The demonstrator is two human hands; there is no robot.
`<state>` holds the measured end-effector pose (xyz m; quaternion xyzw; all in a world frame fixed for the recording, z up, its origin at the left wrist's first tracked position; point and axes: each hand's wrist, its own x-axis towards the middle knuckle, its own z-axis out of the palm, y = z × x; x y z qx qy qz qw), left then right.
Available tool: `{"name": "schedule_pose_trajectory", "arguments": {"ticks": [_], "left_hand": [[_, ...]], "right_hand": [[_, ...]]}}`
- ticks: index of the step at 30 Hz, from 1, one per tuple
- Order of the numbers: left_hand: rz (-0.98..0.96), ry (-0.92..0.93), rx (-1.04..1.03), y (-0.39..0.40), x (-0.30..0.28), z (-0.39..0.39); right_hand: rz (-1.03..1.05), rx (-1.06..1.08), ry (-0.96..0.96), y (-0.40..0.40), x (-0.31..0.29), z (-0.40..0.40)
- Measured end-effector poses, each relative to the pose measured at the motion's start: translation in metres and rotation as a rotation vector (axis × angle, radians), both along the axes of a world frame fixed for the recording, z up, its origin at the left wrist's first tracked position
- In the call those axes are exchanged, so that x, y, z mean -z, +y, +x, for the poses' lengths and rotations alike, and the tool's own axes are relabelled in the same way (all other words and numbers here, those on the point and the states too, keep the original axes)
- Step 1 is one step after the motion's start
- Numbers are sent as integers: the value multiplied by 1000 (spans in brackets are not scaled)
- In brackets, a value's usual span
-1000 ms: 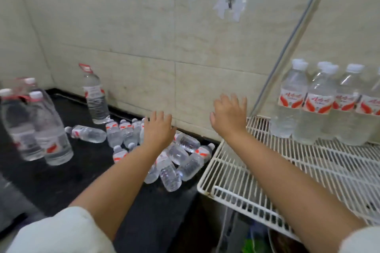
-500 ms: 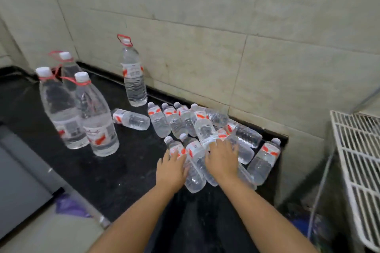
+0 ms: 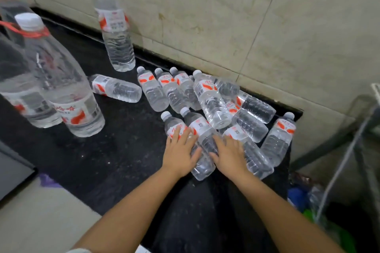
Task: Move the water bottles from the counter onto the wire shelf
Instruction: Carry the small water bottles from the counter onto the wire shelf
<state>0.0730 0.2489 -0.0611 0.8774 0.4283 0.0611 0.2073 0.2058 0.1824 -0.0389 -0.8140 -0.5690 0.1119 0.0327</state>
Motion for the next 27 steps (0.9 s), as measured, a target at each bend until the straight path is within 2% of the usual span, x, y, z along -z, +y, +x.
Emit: {"name": "schedule_pose_trajectory", "arguments": {"ticks": [7,12,15,17,22,27], "left_hand": [[-49,-83,133,-23,-1,-48],[79,-120,173,-60,6,-100],[41,-155,66,-82,2,-115],[-40,-160,-77,-94,-8,-114],[-296,175,-392,-105,-21,-94],[-292,190,-533,-105,-23,-80]], "right_hand": [[-7,47,96,-37,-2,-33],[-112,43,96,-91,-10,-56],[-152,73,57,-111,-17,-66],[-178,101,30,-111,-21,-71],[-165,160,27,-72,-13,-90],[-138,217,-59,-56,2,-97]]}}
